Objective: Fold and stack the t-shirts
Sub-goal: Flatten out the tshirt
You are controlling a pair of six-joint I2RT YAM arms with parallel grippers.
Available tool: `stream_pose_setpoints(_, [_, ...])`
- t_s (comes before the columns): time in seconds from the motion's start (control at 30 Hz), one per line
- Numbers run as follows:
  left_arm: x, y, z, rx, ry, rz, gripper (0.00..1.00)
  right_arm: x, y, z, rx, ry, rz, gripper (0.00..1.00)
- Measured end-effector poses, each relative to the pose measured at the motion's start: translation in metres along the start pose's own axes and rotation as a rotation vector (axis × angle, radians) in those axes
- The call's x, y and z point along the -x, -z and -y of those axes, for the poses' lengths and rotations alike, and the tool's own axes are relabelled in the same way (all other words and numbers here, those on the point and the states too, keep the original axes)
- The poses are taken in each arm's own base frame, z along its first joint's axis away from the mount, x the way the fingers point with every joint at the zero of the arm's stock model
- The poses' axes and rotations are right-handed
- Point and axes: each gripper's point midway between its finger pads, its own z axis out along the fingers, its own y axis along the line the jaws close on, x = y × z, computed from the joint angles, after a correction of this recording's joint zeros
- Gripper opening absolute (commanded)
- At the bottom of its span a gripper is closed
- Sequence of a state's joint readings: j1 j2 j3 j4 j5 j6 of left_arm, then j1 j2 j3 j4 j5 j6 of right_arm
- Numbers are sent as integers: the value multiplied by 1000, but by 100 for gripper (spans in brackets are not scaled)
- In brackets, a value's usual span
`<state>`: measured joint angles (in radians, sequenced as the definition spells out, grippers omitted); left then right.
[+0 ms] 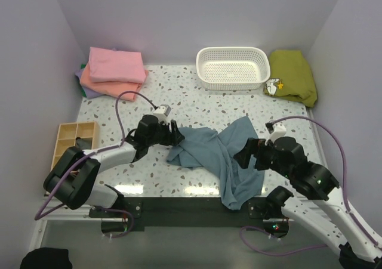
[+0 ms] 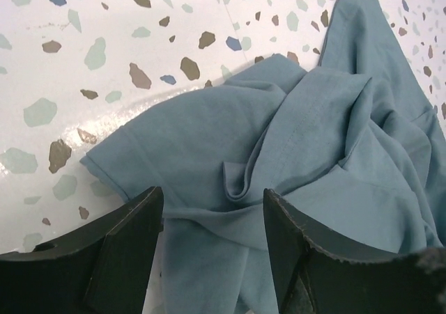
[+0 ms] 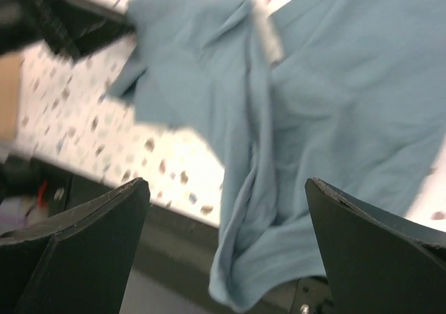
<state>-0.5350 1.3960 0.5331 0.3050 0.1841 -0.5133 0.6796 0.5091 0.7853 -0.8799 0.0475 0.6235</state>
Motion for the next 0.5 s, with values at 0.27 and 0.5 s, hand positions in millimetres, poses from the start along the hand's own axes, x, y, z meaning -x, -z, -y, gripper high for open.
stream_pose_setpoints(0.27, [7, -7, 2, -8, -4, 16, 65, 26, -68, 23, -240, 39, 17, 88])
stream_pose_setpoints(0.5, [0, -11, -2, -2, -1, 3, 65, -19, -130, 46, -303, 91, -144, 77])
